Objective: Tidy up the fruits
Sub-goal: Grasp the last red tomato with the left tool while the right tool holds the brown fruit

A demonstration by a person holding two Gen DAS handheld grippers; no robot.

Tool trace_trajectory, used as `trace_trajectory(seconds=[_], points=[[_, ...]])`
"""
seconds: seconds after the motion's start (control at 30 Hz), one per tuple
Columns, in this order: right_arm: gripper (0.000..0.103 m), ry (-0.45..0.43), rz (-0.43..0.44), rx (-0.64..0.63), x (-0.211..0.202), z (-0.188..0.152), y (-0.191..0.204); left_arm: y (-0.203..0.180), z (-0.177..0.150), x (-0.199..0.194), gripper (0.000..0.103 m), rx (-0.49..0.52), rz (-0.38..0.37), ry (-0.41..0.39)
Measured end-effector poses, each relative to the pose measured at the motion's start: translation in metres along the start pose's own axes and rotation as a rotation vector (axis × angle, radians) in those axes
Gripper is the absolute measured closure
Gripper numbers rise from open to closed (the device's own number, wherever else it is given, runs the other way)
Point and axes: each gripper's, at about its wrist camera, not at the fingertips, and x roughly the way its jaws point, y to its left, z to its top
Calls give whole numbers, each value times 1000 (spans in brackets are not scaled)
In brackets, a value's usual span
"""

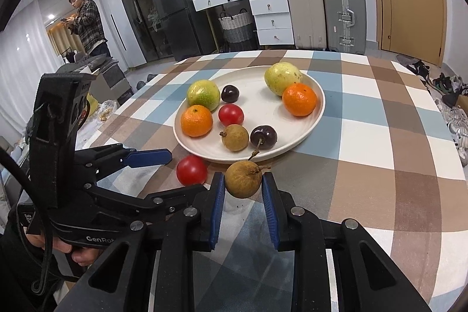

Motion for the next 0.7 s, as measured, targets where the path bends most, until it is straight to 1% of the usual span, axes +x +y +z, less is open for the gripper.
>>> trace_trajectory(seconds=[0.03, 0.1, 0.13, 0.17, 0.2, 0.23, 0.27, 0.37, 0.43, 0.7], points=[[77, 2, -1, -2, 0, -1, 0, -1, 0, 0, 37, 0, -3, -2], [77, 8, -3, -1, 2, -2, 0, -2, 1, 0, 43, 3, -7, -3], [77, 8, -1, 1, 1, -2, 0, -1, 1, -1, 47, 3, -8, -3], [77, 5, 0, 4, 0, -2, 0, -1, 1, -1, 54, 3, -8, -5], [77, 2, 3, 5, 0, -2, 0, -1, 1, -1, 58, 2, -21, -6], [77, 0, 8, 11, 0, -2, -1, -1, 1, -2, 68, 0, -41, -6], [77, -1, 10, 17, 0, -2, -2, -1, 0, -2, 73, -1, -61, -3], [77, 5, 3, 21, 1, -3, -3, -5, -1, -4, 73, 14, -57, -8], [77, 6, 3, 20, 1, -3, -3, -5, -2, -5, 73, 12, -68, -8], [77, -1, 6, 30, 1, -3, -5, -2, -4, -17, 73, 6, -71, -34]])
